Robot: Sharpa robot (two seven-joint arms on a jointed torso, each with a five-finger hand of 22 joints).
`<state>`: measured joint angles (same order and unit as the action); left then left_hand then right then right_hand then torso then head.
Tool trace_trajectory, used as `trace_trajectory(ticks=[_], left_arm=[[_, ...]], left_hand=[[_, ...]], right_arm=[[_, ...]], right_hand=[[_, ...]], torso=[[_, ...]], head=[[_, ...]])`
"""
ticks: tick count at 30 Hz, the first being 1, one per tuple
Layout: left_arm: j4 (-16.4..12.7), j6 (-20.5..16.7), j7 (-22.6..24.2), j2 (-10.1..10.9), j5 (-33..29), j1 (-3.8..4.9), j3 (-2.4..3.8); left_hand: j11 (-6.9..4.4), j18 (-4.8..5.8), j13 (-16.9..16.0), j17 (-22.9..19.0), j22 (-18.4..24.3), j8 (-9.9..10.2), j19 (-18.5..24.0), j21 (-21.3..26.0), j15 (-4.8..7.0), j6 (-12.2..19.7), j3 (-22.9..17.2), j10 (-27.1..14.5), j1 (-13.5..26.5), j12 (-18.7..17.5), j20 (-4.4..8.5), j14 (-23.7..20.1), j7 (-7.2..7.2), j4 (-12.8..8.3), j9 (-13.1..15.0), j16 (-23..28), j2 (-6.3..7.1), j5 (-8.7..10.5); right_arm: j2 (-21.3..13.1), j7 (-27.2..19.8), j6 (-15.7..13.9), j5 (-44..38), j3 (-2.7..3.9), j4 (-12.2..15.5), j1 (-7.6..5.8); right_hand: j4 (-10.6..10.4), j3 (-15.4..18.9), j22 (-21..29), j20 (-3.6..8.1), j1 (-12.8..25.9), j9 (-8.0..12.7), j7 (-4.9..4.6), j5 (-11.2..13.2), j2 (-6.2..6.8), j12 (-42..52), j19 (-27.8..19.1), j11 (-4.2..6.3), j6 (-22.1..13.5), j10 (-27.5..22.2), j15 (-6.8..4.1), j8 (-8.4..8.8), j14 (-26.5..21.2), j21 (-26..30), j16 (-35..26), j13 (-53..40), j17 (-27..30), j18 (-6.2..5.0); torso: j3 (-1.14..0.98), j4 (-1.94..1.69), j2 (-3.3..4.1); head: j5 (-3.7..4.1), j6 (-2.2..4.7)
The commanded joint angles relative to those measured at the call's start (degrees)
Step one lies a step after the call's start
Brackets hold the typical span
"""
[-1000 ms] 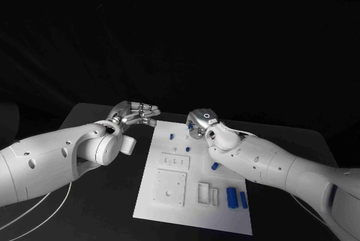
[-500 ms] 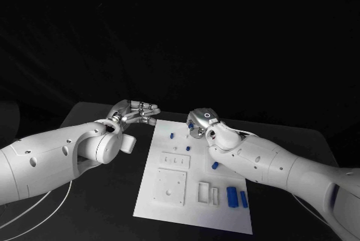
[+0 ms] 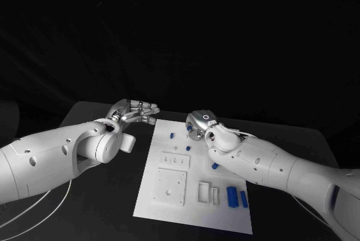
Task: Assemble the parts on the task board
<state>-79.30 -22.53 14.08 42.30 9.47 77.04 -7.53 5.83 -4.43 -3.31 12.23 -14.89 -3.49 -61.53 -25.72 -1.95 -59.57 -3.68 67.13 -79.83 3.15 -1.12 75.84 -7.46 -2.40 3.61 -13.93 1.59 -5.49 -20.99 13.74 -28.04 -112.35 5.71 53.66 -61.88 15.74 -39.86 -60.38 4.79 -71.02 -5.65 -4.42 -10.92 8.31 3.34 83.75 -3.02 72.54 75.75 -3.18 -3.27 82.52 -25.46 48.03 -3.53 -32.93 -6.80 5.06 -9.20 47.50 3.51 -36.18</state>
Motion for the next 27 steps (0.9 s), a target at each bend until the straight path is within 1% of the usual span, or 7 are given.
trace_trajectory(ticks=[1, 7, 14, 16, 20, 25, 27], left_arm=[[-0.1, 0.8, 0.3, -0.1, 0.2, 0.09, 0.06], [-0.1, 0.8, 0.3, -0.1, 0.2, 0.09, 0.06], [-0.1, 0.8, 0.2, -0.2, 0.2, 0.09, 0.06], [0.0, 0.9, 0.2, -0.2, 0.2, 0.09, 0.06], [0.0, 0.9, 0.2, -0.2, 0.2, 0.09, 0.06], [0.1, 1.0, 0.1, -0.2, 0.2, 0.1, 0.06], [0.1, 1.0, 0.1, -0.1, 0.2, 0.1, 0.06]], left_hand=[[0.06, 0.08, -0.1, -0.1, 0.1, -0.2, 0.1, -0.1, -0.25, 0.0, 0.0, -0.5, 0.2, 0.2, -0.09, -0.2, -0.37, -0.2, 0.1, 0.2, -0.36, -0.06], [0.06, 0.08, -0.1, -0.1, 0.1, -0.2, 0.1, -0.1, -0.25, 0.0, 0.0, -0.5, 0.2, 0.2, -0.09, -0.2, -0.37, -0.2, 0.1, 0.2, -0.36, -0.06], [0.06, 0.08, -0.1, -0.1, 0.1, -0.2, 0.1, -0.1, -0.25, 0.0, 0.0, -0.5, 0.2, 0.2, -0.09, -0.2, -0.37, -0.2, 0.1, 0.2, -0.36, -0.06], [0.06, 0.08, -0.1, -0.1, 0.1, -0.2, 0.1, -0.1, -0.25, 0.0, 0.0, -0.5, 0.2, 0.2, -0.09, -0.2, -0.37, -0.2, 0.1, 0.2, -0.36, -0.06], [0.06, 0.08, -0.1, -0.1, 0.1, -0.2, 0.1, -0.1, -0.25, 0.0, 0.0, -0.5, 0.2, 0.2, -0.09, -0.2, -0.37, -0.2, 0.1, 0.2, -0.36, -0.06], [0.09, 0.08, -0.1, -0.1, 0.1, -0.2, 0.2, -0.2, -0.28, 0.1, 0.0, -0.6, 0.2, 0.2, -0.11, -0.2, -0.42, -0.2, 0.1, 0.2, -0.34, -0.02], [0.13, 0.07, -0.1, -0.1, 0.2, -0.2, 0.2, -0.2, -0.3, 0.2, 0.0, -0.8, 0.2, 0.2, -0.13, -0.2, -0.44, -0.2, 0.1, 0.2, -0.33, -0.03]], right_arm=[[-0.1, 0.1, 2.8, -0.5, -0.15, 0.0, 0.29], [0.0, -0.1, 3.0, -0.4, -0.18, -0.2, 0.34], [0.4, -0.3, 2.9, 0.2, -0.3, -1.5, 0.35], [0.6, -0.6, 2.7, 0.7, -0.37, -1.9, 0.35], [0.8, -1.0, 1.8, 1.6, -0.5, -2.4, 0.35], [0.5, -1.2, 0.3, 2.0, -0.57, -1.9, 0.34], [0.0, -1.1, -0.3, 2.0, -0.58, -1.1, 0.34]], right_hand=[[-0.1, 0.1, -0.1, 0.03, 0.0, -0.1, 0.03, 0.2, -0.45, 0.0, 0.5, 1.41, 0.5, 1.9, -0.3, -0.39, 0.1, 0.4, -0.2, 0.0, -0.1, -0.55], [-0.1, 0.1, -0.3, 0.0, 0.0, -0.1, -0.01, 0.3, -0.42, 0.0, 0.5, 1.38, 0.4, 1.8, -0.24, -0.37, 0.1, 0.7, -0.2, 0.0, 0.0, -0.52], [-0.7, 0.7, -0.2, -0.28, 0.4, 0.4, -0.5, 2.1, -0.16, 0.0, 0.6, 0.87, -1.3, -0.2, 0.08, -0.3, 0.0, 1.6, -0.7, 0.0, 0.1, -0.54], [-1.2, 0.7, 0.1, -0.63, 1.0, 1.1, -1.02, 3.7, 0.5, 0.0, 0.6, 0.19, -3.3, -2.7, 0.55, -0.26, 0.0, 2.0, -0.9, 0.1, 0.2, -0.57], [-1.5, 1.0, 1.7, -2.2, 1.1, 2.0, -2.56, 5.4, 3.52, 0.1, 0.7, -2.07, -9.4, -10.8, 2.21, -0.28, -0.2, 4.0, -2.3, 0.1, 1.2, -1.52], [-2.1, 7.8, 4.3, -3.23, -3.4, 2.0, -0.78, 5.0, 4.54, 0.0, 2.1, -3.39, -12.9, -17.2, 2.86, -0.29, 0.2, 6.5, -3.6, 0.2, 2.4, -3.0], [-2.3, 8.2, 4.6, -3.26, -4.1, 2.0, -1.04, 4.9, 4.82, 0.0, 2.3, -3.45, -12.8, -17.5, 2.85, -0.28, 0.2, 6.8, -3.6, 0.2, 2.5, -3.12]], torso=[[0.02, -0.03, 0.02], [0.02, -0.01, 0.02], [0.05, -0.07, 0.03], [0.06, -0.09, 0.05], [0.07, -0.05, 0.03], [0.07, 0.06, 0.0], [0.06, 0.1, -0.02]], head=[[0.04, 0.0], [-0.02, 0.03], [0.18, 0.19], [0.19, 0.21], [0.15, 0.27], [0.12, 0.34], [0.11, 0.3]])
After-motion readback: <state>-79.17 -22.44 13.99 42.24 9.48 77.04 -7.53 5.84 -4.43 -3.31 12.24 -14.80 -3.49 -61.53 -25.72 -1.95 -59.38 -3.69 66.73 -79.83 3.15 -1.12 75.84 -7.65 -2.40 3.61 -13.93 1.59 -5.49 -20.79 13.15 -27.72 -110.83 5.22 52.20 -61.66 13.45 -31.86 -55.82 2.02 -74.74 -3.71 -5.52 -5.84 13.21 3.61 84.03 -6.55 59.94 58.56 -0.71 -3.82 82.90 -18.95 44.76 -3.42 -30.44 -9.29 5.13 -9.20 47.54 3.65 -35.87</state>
